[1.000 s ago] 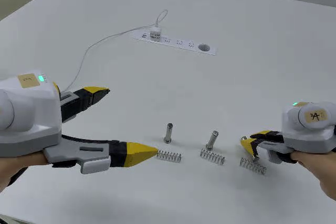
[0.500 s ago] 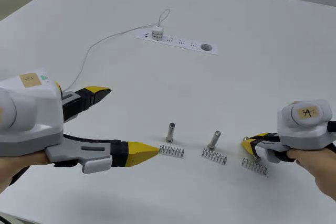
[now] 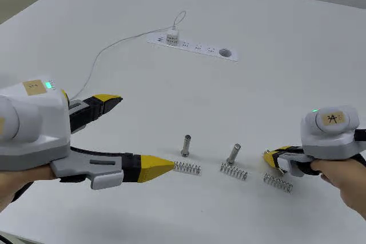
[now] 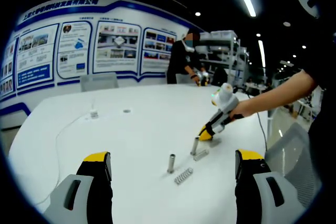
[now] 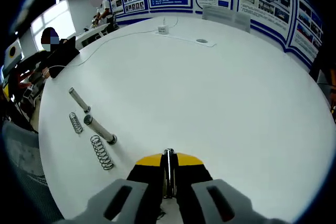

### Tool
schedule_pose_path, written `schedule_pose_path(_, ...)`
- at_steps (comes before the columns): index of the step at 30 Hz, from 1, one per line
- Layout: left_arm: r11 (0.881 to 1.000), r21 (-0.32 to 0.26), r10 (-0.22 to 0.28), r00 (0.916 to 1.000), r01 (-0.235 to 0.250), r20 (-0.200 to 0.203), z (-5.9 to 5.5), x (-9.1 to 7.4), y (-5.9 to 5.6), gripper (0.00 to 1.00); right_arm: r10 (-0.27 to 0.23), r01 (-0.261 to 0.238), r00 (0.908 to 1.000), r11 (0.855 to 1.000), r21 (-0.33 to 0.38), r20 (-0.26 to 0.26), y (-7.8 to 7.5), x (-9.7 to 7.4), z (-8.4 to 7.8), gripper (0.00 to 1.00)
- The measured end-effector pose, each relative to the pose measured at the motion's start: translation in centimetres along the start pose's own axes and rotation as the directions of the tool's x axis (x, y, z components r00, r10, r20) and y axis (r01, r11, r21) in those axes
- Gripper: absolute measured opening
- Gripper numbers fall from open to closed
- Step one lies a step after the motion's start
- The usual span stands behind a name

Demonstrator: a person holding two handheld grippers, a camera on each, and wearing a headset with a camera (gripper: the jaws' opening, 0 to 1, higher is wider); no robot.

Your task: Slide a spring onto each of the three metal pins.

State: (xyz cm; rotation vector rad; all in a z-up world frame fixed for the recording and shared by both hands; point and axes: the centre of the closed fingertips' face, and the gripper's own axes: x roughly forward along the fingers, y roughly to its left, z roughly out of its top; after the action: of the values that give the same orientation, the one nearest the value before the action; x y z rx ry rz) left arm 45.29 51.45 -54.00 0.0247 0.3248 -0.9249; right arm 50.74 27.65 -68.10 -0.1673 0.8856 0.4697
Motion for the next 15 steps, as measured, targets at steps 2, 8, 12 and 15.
schedule_pose_path(2,1.000,0.001,0.000,1.0000,0.000,-0.002,-0.01,-0.02,-0.03,1.00,-0.001,0.001,1.0000,1.000,0.009,-0.002,-0.01,0.04,-0.01,0.09)
schedule_pose_path(8,1.000,0.004,0.002,1.0000,-0.002,0.001,0.14,-0.10,-0.05,1.00,-0.005,0.005,1.0000,1.000,0.008,-0.008,0.08,0.00,-0.09,0.08)
schedule_pose_path(12,1.000,0.003,0.002,1.0000,-0.002,0.003,0.21,-0.15,-0.09,1.00,-0.004,0.004,1.0000,1.000,0.008,-0.003,0.17,-0.12,-0.06,0.08)
schedule_pose_path(15,1.000,0.004,0.002,1.0000,-0.002,0.003,0.21,-0.17,-0.14,1.00,-0.003,0.003,1.0000,1.000,0.009,0.001,0.26,-0.33,-0.02,0.08)
